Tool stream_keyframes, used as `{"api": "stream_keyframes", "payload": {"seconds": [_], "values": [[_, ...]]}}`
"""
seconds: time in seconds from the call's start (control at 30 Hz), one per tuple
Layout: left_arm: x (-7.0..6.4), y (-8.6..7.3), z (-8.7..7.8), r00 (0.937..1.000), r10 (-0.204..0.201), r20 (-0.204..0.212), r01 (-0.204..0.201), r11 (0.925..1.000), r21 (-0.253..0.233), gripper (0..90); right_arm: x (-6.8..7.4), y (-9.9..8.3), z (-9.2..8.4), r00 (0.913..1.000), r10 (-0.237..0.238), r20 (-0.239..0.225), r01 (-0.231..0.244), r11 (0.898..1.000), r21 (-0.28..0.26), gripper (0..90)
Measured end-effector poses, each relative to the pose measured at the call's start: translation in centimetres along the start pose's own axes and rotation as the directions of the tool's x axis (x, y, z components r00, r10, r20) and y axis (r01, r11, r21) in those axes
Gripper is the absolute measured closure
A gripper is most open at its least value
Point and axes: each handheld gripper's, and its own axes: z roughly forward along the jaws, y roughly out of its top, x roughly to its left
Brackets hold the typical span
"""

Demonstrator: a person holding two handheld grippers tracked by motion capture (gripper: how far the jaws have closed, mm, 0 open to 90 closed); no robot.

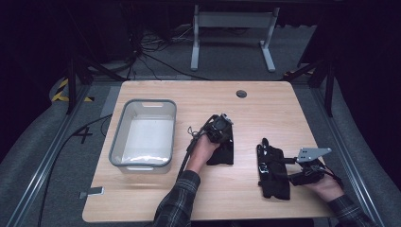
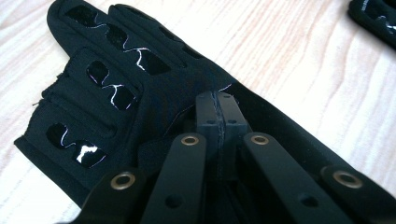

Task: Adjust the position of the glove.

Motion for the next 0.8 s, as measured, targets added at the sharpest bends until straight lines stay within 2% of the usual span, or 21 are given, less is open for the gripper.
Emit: {"api": "stream_keyframes", "payload": {"seconds": [0.27,0.5,0.8], "values": [[-1.8,-0.6,-0.3,0.9996,-0.01,0.028,0.01,0.9999,0.006,90.0,0.0,0.0,0.0,1.0,0.001,-0.003,-0.001,1.0,-0.002,35.7],[-3.6,-1.3,-0.8,0.999,0.026,0.036,-0.026,0.9994,0.022,90.0,0.0,0.0,-0.1,1.0,0.001,-0.003,-0.001,1.0,-0.005,35.7],[-6.2,-2.6,-1.5,0.9988,0.01,0.048,-0.011,0.9998,0.017,90.0,0.1,0.1,-0.1,1.0,-0.003,0.0,0.003,1.0,-0.008,35.7]]}}
